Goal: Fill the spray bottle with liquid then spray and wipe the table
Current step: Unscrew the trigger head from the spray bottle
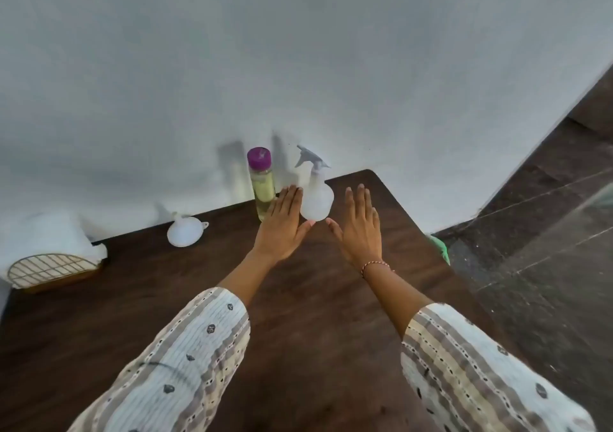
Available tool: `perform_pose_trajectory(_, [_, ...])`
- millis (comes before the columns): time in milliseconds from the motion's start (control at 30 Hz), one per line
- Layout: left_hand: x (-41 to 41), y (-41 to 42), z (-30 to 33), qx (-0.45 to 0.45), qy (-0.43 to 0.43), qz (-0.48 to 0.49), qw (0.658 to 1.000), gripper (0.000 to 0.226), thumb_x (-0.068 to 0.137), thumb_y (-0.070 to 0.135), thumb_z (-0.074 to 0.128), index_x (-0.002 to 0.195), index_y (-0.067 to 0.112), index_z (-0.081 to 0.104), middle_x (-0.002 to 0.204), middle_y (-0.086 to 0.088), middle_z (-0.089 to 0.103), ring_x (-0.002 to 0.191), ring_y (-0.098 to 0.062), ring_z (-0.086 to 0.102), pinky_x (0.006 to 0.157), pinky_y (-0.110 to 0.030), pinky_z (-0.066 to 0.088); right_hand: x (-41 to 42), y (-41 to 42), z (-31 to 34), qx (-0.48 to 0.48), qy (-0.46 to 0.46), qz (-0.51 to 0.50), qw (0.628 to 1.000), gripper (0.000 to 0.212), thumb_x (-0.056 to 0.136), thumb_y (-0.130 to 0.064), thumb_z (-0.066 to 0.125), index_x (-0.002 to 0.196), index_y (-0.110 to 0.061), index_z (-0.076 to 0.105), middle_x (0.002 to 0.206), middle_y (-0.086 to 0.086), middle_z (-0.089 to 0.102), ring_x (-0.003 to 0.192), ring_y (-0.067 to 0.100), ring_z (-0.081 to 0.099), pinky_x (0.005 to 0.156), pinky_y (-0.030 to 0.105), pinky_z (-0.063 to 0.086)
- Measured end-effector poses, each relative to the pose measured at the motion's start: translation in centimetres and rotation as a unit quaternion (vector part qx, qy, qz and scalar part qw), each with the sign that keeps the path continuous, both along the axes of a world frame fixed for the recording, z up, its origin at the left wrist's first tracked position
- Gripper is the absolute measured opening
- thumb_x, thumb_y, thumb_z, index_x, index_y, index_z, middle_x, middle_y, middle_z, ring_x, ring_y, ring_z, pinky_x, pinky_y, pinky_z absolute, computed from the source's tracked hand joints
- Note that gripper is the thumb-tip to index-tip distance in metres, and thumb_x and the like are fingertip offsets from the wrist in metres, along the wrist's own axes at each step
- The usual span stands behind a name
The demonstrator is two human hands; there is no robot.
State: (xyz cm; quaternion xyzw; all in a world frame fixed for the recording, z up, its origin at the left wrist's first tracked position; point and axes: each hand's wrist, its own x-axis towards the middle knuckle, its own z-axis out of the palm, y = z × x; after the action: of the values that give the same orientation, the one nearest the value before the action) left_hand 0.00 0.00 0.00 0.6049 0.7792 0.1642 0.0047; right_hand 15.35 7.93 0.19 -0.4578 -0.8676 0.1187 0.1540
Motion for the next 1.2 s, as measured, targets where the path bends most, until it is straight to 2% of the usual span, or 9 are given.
perform_pose_trajectory(300, [-0.4,7.8,-3.4,-0.063,-0.183,0.091,0.977,0.062,0.1,0.036,0.03,0.149,0.008,0.005,0.159,-0.01,0.007,0.147,-0.023,0.003,0.119,-0.04,0.011,-4.4,7.9,-3.4,-0.123,-0.044,0.099,0.986,0.075,0.095,-0.048,0.04,0.15,-0.014,0.003,0.159,0.009,-0.001,0.147,0.024,-0.002,0.118,0.046,0.019])
perform_pose_trajectory(400, [-0.9,9.2,-3.2,-0.042,-0.261,0.106,0.959,0.057,0.101,0.034,0.031,0.149,0.013,0.012,0.157,-0.008,0.018,0.145,-0.024,0.016,0.116,-0.04,0.02,-6.1,9.3,-3.5,-0.151,-0.007,0.127,0.98,0.071,0.097,-0.035,0.044,0.149,-0.01,0.004,0.159,0.01,0.002,0.147,0.023,0.001,0.117,0.042,0.02])
perform_pose_trajectory(467, [-1.0,9.4,-2.9,-0.027,-0.315,0.104,0.943,0.049,0.1,0.028,0.034,0.147,0.015,0.024,0.151,-0.007,0.034,0.139,-0.025,0.032,0.111,-0.039,0.029,-7.0,9.7,-3.5,-0.189,0.045,0.127,0.973,0.067,0.097,-0.027,0.046,0.149,-0.009,0.009,0.157,0.011,0.014,0.145,0.027,0.014,0.116,0.042,0.025])
perform_pose_trajectory(533, [-0.9,9.4,-2.8,-0.02,-0.343,0.105,0.933,0.045,0.1,0.023,0.036,0.144,0.016,0.031,0.146,-0.006,0.042,0.134,-0.025,0.04,0.111,-0.039,0.033,-7.6,9.7,-3.4,-0.237,0.121,0.098,0.959,0.059,0.095,-0.021,0.049,0.145,-0.009,0.021,0.145,0.015,0.04,0.132,0.034,0.041,0.107,0.044,0.04])
perform_pose_trajectory(600, [-0.8,9.3,-2.8,-0.014,-0.36,0.119,0.925,0.045,0.099,0.018,0.036,0.143,0.017,0.034,0.144,-0.006,0.045,0.133,-0.024,0.042,0.111,-0.042,0.035,-7.8,9.3,-3.1,-0.272,0.178,0.054,0.944,0.049,0.094,-0.019,0.051,0.139,-0.009,0.034,0.131,0.016,0.054,0.118,0.034,0.054,0.098,0.041,0.046])
perform_pose_trajectory(767, [0.2,8.1,-2.3,-0.005,-0.344,0.121,0.931,0.044,0.095,0.015,0.047,0.138,0.017,0.041,0.139,-0.005,0.051,0.128,-0.023,0.047,0.107,-0.036,0.039,-7.5,8.3,-2.3,-0.261,0.234,0.017,0.936,0.042,0.087,-0.025,0.063,0.124,-0.007,0.056,0.12,0.012,0.064,0.111,0.028,0.059,0.091,0.033,0.046])
perform_pose_trajectory(900, [1.1,6.0,-2.0,-0.002,-0.349,0.125,0.929,0.046,0.088,0.017,0.06,0.131,0.017,0.044,0.13,-0.006,0.057,0.119,-0.022,0.053,0.101,-0.039,0.044,-6.5,6.2,-1.7,-0.261,0.256,0.049,0.93,0.033,0.086,-0.02,0.063,0.117,-0.009,0.06,0.113,0.011,0.067,0.103,0.024,0.061,0.081,0.025,0.043])
perform_pose_trajectory(1100, [1.8,0.2,-2.3,0.029,-0.393,0.16,0.905,0.032,0.089,0.026,0.057,0.12,0.017,0.057,0.121,-0.004,0.064,0.112,-0.021,0.058,0.094,-0.04,0.049,-4.8,0.8,-1.1,-0.294,0.259,0.099,0.915,0.029,0.086,-0.018,0.063,0.115,-0.009,0.062,0.107,0.008,0.068,0.093,0.015,0.06,0.073,0.014,0.043])
perform_pose_trajectory(1200, [2.1,-3.3,-1.9,0.024,-0.4,0.18,0.898,0.027,0.087,0.028,0.061,0.111,0.016,0.062,0.111,-0.005,0.068,0.103,-0.02,0.063,0.085,-0.037,0.053,-4.5,-3.0,-1.0,-0.307,0.269,0.112,0.906,0.025,0.087,-0.017,0.062,0.111,-0.011,0.065,0.102,0.004,0.069,0.092,0.015,0.061,0.075,0.018,0.046])
